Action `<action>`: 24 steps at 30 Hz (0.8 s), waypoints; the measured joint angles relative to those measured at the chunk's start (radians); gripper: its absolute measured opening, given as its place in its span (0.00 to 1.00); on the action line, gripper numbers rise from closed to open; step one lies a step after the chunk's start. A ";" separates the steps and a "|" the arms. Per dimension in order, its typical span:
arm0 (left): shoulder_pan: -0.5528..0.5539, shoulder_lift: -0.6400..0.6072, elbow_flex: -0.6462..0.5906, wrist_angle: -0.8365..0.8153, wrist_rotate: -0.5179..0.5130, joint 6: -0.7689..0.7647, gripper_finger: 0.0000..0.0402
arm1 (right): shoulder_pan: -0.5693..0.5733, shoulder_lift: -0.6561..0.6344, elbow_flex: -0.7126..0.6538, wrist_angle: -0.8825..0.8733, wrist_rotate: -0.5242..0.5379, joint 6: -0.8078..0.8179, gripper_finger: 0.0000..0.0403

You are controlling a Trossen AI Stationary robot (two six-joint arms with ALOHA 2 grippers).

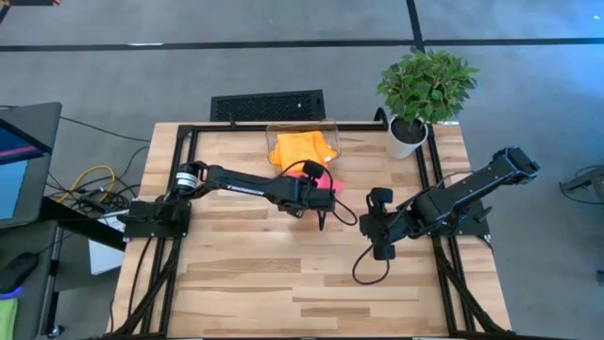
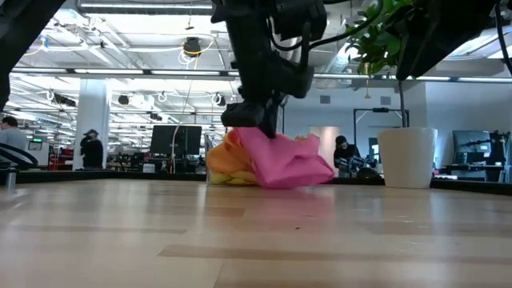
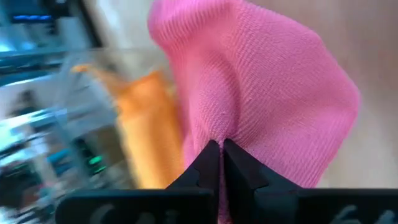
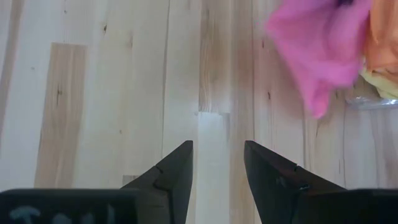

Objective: Fold microfiber towels
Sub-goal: Put the folded pink towel into the transparent bin

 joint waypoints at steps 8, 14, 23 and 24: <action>0.004 -0.034 0.000 -0.033 -0.173 0.141 0.00 | 0.000 0.000 0.000 0.000 0.000 0.000 0.42; 0.008 -0.107 0.000 -0.032 -0.253 0.186 0.00 | 0.000 0.000 0.000 -0.001 0.000 0.000 0.42; 0.112 -0.148 0.000 -0.015 -0.207 0.177 0.00 | 0.000 0.000 0.000 0.000 0.001 0.000 0.42; 0.129 -0.148 0.000 -0.008 -0.194 0.171 0.00 | 0.000 0.000 0.000 0.000 0.001 0.000 0.42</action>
